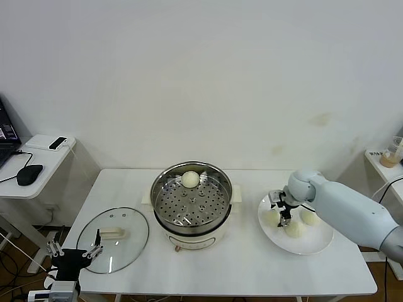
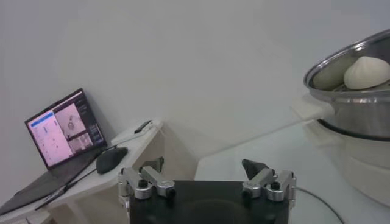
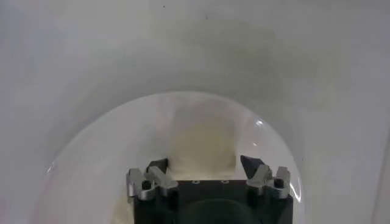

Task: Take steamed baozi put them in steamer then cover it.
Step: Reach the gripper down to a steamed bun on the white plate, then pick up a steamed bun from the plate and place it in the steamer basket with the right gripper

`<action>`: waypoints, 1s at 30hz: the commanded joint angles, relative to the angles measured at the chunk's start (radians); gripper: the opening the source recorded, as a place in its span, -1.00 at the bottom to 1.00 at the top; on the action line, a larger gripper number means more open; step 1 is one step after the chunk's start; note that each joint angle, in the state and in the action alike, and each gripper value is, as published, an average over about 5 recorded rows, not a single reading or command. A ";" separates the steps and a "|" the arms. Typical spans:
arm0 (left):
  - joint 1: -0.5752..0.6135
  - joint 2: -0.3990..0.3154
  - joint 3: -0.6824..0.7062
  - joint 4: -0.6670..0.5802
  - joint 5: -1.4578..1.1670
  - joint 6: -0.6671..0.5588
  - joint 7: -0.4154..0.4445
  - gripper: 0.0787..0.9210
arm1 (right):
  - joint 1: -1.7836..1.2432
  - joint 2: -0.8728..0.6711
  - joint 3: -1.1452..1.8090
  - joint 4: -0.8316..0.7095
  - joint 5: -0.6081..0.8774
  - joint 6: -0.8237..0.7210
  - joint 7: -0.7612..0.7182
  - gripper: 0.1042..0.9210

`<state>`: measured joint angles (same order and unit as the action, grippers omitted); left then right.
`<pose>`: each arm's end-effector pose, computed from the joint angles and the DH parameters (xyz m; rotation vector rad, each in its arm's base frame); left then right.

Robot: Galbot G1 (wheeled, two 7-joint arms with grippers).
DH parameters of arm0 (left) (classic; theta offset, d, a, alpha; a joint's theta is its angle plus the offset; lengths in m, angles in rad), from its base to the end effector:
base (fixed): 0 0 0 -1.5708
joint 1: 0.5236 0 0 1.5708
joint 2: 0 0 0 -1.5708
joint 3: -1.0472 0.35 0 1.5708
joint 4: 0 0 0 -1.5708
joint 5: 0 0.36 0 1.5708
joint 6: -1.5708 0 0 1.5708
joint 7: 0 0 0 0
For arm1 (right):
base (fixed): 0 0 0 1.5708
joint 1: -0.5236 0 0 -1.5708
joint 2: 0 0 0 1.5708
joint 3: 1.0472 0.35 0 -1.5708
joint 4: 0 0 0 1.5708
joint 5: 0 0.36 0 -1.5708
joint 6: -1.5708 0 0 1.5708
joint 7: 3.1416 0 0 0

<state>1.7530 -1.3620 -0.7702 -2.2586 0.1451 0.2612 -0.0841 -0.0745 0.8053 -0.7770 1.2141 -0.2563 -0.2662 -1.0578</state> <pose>0.1374 0.0916 -0.2547 0.2864 -2.8180 -0.6693 0.5203 -0.0952 -0.2456 1.2407 -1.3012 1.4702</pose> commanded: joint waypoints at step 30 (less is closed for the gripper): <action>-0.008 0.018 0.021 -0.011 -0.002 0.003 0.005 0.77 | 0.734 0.069 -0.328 0.258 0.477 -0.152 0.026 0.30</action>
<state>1.7436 -1.3474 -0.7492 -2.2702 0.1431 0.2634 -0.0795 0.3974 0.7893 -0.9793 1.3946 0.0290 -0.3462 -1.0611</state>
